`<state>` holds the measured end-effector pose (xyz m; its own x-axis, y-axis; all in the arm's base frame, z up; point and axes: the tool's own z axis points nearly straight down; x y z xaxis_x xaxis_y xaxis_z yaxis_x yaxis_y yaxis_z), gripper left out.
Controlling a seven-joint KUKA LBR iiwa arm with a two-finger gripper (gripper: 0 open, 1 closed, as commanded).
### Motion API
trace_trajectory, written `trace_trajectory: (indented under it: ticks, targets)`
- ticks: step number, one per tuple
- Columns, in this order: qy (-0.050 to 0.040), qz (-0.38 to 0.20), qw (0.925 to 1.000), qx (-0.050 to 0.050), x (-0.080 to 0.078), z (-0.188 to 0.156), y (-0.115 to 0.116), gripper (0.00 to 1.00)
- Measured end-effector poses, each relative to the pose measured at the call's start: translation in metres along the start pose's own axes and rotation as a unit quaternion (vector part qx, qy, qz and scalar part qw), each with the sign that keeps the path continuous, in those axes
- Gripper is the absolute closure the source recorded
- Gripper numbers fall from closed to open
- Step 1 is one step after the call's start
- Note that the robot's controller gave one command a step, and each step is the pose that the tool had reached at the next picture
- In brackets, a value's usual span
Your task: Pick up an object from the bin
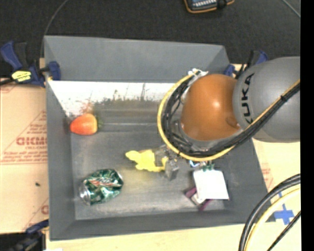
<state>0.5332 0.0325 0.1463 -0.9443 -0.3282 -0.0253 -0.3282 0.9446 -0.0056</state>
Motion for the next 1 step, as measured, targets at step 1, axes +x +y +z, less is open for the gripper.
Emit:
trace_trajectory:
  ticks: [1]
  targets:
    - [-0.0040, -0.060, 0.9982, 0.001, -0.0235, -0.0625, 0.0001, 1.00]
